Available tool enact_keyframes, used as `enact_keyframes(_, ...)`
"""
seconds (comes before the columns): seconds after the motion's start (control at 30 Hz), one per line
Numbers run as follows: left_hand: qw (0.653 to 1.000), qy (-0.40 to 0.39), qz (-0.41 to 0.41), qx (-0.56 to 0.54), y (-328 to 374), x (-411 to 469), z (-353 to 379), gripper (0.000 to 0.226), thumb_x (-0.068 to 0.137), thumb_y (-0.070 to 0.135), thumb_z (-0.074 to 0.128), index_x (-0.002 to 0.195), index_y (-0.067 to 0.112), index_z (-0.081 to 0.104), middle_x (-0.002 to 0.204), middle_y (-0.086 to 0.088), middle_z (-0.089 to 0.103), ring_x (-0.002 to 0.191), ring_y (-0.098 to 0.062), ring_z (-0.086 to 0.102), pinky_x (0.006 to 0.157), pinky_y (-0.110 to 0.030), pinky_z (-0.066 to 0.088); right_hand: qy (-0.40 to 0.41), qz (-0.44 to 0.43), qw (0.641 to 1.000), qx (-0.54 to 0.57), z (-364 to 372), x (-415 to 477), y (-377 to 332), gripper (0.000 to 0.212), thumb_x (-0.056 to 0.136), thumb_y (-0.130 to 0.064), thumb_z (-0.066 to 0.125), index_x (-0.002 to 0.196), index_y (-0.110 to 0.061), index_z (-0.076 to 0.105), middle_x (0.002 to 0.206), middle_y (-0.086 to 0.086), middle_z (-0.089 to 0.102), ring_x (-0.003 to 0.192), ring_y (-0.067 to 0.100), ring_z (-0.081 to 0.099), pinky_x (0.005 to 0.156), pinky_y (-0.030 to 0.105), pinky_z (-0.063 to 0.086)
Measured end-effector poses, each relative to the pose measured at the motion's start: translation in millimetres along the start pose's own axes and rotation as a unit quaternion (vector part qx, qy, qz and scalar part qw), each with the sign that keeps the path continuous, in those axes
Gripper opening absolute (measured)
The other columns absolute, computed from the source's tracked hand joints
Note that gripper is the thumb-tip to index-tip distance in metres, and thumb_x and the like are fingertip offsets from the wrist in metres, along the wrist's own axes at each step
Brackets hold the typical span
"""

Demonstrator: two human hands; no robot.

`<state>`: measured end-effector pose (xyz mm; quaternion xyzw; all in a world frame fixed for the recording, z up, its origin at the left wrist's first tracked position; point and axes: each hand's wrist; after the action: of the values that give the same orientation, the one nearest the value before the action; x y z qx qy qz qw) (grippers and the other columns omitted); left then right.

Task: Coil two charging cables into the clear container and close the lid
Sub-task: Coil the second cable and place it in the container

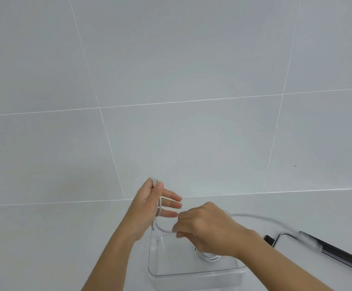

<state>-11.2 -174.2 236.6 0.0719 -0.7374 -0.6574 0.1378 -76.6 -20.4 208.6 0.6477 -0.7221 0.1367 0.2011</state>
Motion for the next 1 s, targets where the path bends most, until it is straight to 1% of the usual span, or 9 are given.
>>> enact_keyframes(0.07,0.997,-0.044,-0.012,0.055,0,-3,4,0.029,0.100,0.027,0.034,0.090,0.001,0.042,0.074,-0.002,0.072,0.060,-0.019,0.069,0.051,-0.025,0.053,0.031,-0.007,0.999,0.034,-10,4,-3,0.008,0.075,-0.012,0.067,0.070,-0.018,0.065,0.064,-0.008,0.062,0.067,0.012,0.053,0.037,0.020,0.037)
enact_keyframes(0.17,0.987,-0.116,-0.017,0.107,2,-5,10,0.030,0.099,0.028,0.034,0.078,0.007,0.037,0.050,0.002,0.059,0.042,-0.017,0.058,0.044,-0.020,0.043,0.081,0.010,0.994,0.070,-14,6,-2,0.011,0.081,-0.010,0.062,0.074,-0.017,0.065,0.065,-0.007,0.060,0.057,0.012,0.051,0.040,0.026,0.044)
enact_keyframes(0.27,0.985,-0.153,-0.030,0.079,3,-7,12,0.034,0.099,0.028,0.033,0.073,0.009,0.039,0.046,-0.001,0.053,0.033,-0.012,0.037,0.041,-0.022,0.028,0.138,0.049,0.985,0.093,-16,6,5,0.018,0.088,-0.022,0.054,0.078,-0.016,0.068,0.062,-0.004,0.059,0.055,0.011,0.048,0.042,0.025,0.043)
enact_keyframes(0.37,0.986,-0.158,-0.045,0.030,4,-8,12,0.037,0.098,0.027,0.034,0.065,0.012,0.040,0.042,0.001,0.040,0.037,-0.009,0.021,0.041,-0.021,0.016,0.173,0.104,0.969,0.139,-18,4,8,0.025,0.086,-0.035,0.056,0.078,-0.014,0.067,0.061,-0.004,0.058,0.054,0.010,0.046,0.044,0.027,0.043)
enact_keyframes(0.43,0.985,-0.164,-0.048,0.002,5,-8,12,0.038,0.096,0.028,0.037,0.061,0.015,0.043,0.043,0.003,0.031,0.039,-0.010,0.016,0.042,-0.021,0.012,0.191,0.158,0.949,0.195,-20,3,7,0.025,0.080,-0.038,0.063,0.073,-0.015,0.063,0.060,-0.014,0.054,0.054,0.007,0.045,0.048,0.016,0.039)
enact_keyframes(0.57,0.982,-0.166,-0.067,-0.067,8,-8,9,0.039,0.090,0.037,0.043,0.058,0.017,0.050,0.041,0.006,0.022,0.036,-0.007,0.013,0.043,-0.021,0.008,0.211,0.251,0.893,0.309,-27,5,8,0.029,0.073,-0.025,0.077,0.066,-0.027,0.049,0.054,-0.012,0.045,0.051,0.006,0.039,0.050,0.012,0.031)
enact_keyframes(0.77,0.967,-0.150,-0.087,-0.187,7,-8,8,0.052,0.082,0.057,0.046,0.046,0.020,0.037,0.031,0.011,0.021,0.034,-0.010,0.005,0.040,-0.018,0.012,0.209,0.280,0.843,0.410,-31,8,8,0.011,0.083,-0.016,0.067,0.080,-0.027,0.068,0.072,-0.018,0.060,0.053,0.003,0.045,0.054,0.010,0.034)
enact_keyframes(0.9,0.949,-0.102,-0.097,-0.283,7,-10,13,0.054,0.078,0.057,0.043,0.040,0.020,0.034,0.032,0.008,0.007,0.036,-0.016,0.000,0.039,-0.020,0.009,0.210,0.299,0.834,0.413,-33,9,4,0.019,0.092,-0.019,0.054,0.098,-0.021,0.071,0.086,-0.014,0.059,0.068,-0.004,0.054,0.059,0.008,0.038)
enact_keyframes(1.0,0.939,-0.068,-0.097,-0.324,9,-11,18,0.052,0.076,0.054,0.039,0.038,0.020,0.033,0.039,0.004,0.001,0.035,-0.016,-0.001,0.040,-0.018,0.006,0.174,0.306,0.805,0.478,-34,8,-1,0.032,0.091,-0.033,0.045,0.112,-0.020,0.065,0.073,-0.014,0.058,0.051,0.000,0.045,0.052,0.007,0.034)
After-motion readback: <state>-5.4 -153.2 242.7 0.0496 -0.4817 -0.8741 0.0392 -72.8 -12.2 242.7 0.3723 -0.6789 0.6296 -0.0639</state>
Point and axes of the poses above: each hand's wrist, its own x-axis towards the middle knuckle, its own z-axis out of the palm, y = z × x
